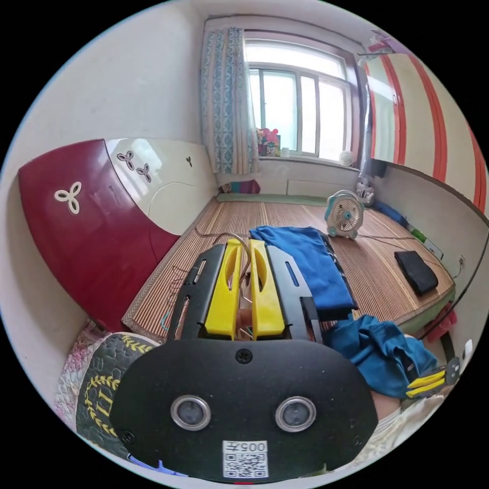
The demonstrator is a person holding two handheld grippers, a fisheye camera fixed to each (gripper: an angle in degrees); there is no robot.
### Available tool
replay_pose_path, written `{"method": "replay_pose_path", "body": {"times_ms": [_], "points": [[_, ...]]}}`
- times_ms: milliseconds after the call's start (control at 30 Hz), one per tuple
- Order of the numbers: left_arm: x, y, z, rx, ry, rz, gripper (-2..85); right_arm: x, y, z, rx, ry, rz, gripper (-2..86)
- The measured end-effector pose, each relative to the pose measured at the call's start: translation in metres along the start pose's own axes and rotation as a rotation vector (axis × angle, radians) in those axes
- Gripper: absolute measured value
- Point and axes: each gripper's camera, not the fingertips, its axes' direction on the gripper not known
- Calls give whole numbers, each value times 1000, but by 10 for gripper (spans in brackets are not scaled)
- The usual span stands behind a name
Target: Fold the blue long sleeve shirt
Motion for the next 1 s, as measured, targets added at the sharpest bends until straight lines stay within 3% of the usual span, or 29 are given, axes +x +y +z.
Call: {"method": "replay_pose_path", "body": {"times_ms": [433,1000], "points": [[-68,-30,90,-94,-74,-263,5,12,-6,3,-34,27,13,33],[-72,-62,140,-49,8,-340,2,19,-8,12,-24,50,55,35]]}}
